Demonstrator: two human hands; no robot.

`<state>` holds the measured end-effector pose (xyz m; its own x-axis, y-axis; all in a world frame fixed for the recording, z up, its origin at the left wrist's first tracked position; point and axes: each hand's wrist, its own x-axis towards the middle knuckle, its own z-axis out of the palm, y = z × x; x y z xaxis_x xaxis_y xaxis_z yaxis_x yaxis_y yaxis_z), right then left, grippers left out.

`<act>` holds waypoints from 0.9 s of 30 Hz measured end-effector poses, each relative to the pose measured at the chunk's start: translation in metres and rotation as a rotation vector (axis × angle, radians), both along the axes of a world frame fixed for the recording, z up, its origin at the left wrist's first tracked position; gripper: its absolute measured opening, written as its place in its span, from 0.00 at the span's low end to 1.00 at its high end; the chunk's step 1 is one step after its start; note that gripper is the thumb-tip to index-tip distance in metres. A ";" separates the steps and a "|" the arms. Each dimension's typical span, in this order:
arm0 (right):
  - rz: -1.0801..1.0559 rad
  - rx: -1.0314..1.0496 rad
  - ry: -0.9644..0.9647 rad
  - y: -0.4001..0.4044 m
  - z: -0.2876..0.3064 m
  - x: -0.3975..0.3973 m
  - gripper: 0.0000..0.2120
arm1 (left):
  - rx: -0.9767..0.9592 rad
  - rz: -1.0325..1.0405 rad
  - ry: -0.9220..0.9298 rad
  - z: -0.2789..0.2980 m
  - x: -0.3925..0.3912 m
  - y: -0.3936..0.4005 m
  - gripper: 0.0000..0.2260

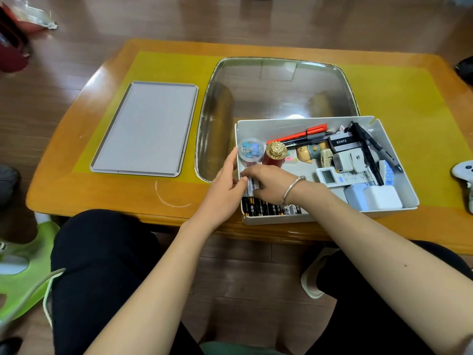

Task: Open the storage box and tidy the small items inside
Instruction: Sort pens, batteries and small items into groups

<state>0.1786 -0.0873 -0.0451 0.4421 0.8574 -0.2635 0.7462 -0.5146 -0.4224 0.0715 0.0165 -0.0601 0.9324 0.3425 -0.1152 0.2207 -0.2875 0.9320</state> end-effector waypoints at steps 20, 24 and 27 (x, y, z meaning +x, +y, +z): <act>-0.204 -0.118 -0.787 -0.045 0.017 0.099 0.11 | 0.715 0.098 0.128 0.010 0.063 -0.010 0.30; -0.158 -0.118 -0.874 -0.042 0.013 0.095 0.06 | 0.654 0.146 0.114 0.009 0.064 -0.011 0.32; -0.097 -0.113 -0.901 -0.038 0.012 0.095 0.06 | 0.571 0.182 0.126 0.008 0.063 -0.010 0.36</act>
<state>0.2733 -0.1250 -0.0333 0.5899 0.7958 0.1366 0.7204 -0.5951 0.3562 0.1349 0.0064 -0.0523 0.8442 0.5352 0.0285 0.4116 -0.6815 0.6051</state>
